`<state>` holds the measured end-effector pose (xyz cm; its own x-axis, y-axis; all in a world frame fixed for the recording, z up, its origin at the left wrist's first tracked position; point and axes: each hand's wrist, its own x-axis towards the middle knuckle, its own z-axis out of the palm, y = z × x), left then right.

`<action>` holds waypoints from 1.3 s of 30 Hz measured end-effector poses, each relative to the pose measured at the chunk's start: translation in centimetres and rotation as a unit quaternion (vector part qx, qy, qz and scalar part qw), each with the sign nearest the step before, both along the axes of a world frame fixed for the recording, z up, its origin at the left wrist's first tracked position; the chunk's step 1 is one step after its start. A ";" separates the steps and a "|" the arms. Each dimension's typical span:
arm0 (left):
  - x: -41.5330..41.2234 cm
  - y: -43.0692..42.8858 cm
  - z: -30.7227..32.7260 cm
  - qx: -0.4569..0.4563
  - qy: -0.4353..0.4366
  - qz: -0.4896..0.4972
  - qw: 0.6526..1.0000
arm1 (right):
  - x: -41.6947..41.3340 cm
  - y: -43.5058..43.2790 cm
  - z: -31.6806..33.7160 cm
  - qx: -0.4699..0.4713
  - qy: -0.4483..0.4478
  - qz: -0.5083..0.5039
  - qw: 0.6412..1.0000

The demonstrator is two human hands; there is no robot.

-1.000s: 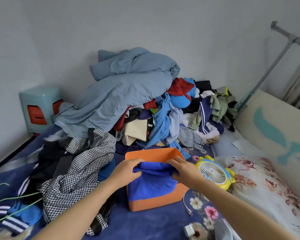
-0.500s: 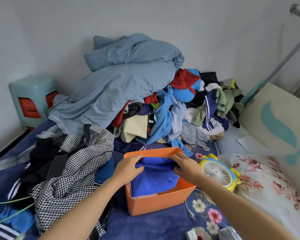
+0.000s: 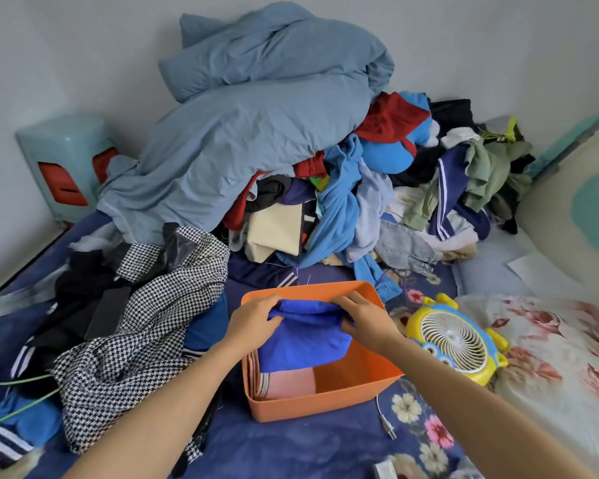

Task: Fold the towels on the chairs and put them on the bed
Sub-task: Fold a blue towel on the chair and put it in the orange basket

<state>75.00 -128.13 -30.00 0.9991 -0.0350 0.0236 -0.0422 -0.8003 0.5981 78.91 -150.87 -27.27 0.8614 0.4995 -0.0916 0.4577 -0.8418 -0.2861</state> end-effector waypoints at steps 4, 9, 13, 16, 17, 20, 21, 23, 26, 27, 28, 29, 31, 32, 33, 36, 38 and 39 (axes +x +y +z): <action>2.9 0.0 -1.9 -0.005 -0.009 0.018 1.000 | 3.7 0.6 -2.7 0.009 0.019 -0.007 1.000; 6.4 0.2 -4.7 0.025 -0.006 0.044 0.999 | 7.6 1.8 -6.7 0.015 0.051 -0.032 0.998; 8.5 0.5 -8.1 0.050 0.010 0.019 0.999 | 9.4 2.1 -9.7 0.029 0.097 -0.072 0.992; 9.9 0.4 -9.4 0.064 0.015 0.021 0.998 | 10.8 2.4 -10.8 0.046 0.112 -0.102 0.987; 10.2 0.4 -9.5 0.070 0.002 0.023 0.997 | 11.0 2.5 -11.1 0.056 0.110 -0.110 0.986; 9.5 0.4 -10.1 0.114 -0.077 -0.003 0.990 | 10.5 2.4 -11.9 0.096 0.080 -0.126 0.984; 9.0 0.4 -10.6 0.149 -0.089 -0.031 0.984 | 10.2 2.2 -12.7 0.105 0.070 -0.122 0.984; 7.4 0.2 -13.1 0.235 -0.058 -0.098 0.965 | 8.9 1.8 -14.7 0.089 0.080 -0.089 0.989; 4.5 -0.6 -15.7 0.344 0.132 -0.175 0.913 | 6.0 1.7 -18.2 -0.045 0.206 0.007 0.978; 3.7 -1.0 -16.0 0.355 0.208 -0.189 0.892 | 5.1 1.8 -19.1 -0.087 0.257 0.032 0.962; 3.1 -1.4 -16.8 0.368 0.258 -0.190 0.873 | 4.4 1.9 -19.8 -0.113 0.294 0.041 0.948; 2.7 -1.7 -17.2 0.372 0.304 -0.193 0.855 | 3.9 2.0 -20.2 -0.121 0.312 0.038 0.942; 2.3 -2.3 -16.8 0.366 0.313 -0.193 0.855 | 3.8 2.2 -20.3 -0.105 0.311 0.007 0.945; 2.2 -2.4 -16.6 0.363 0.304 -0.187 0.861 | 4.0 2.2 -20.2 -0.100 0.303 -0.007 0.948; 2.2 -2.5 -16.4 0.362 0.293 -0.181 0.866 | 4.3 2.1 -19.9 -0.102 0.295 -0.014 0.950; 2.5 -2.5 -15.6 0.369 0.268 -0.176 0.872 | 5.1 1.8 -18.6 -0.109 0.270 -0.035 0.956; 2.6 -2.4 -14.6 0.370 0.254 -0.169 0.877 | 5.2 1.4 -17.4 -0.108 0.244 -0.048 0.963; 2.6 -2.3 -14.1 0.371 0.245 -0.165 0.880 | 5.2 1.4 -16.8 -0.108 0.236 -0.052 0.964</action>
<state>77.60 -130.46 -44.15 0.8154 -0.1486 -0.5595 -0.2270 -0.9711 -0.0730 84.07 -149.51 -44.08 0.7425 0.3387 -0.5779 0.2293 -0.9392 -0.2557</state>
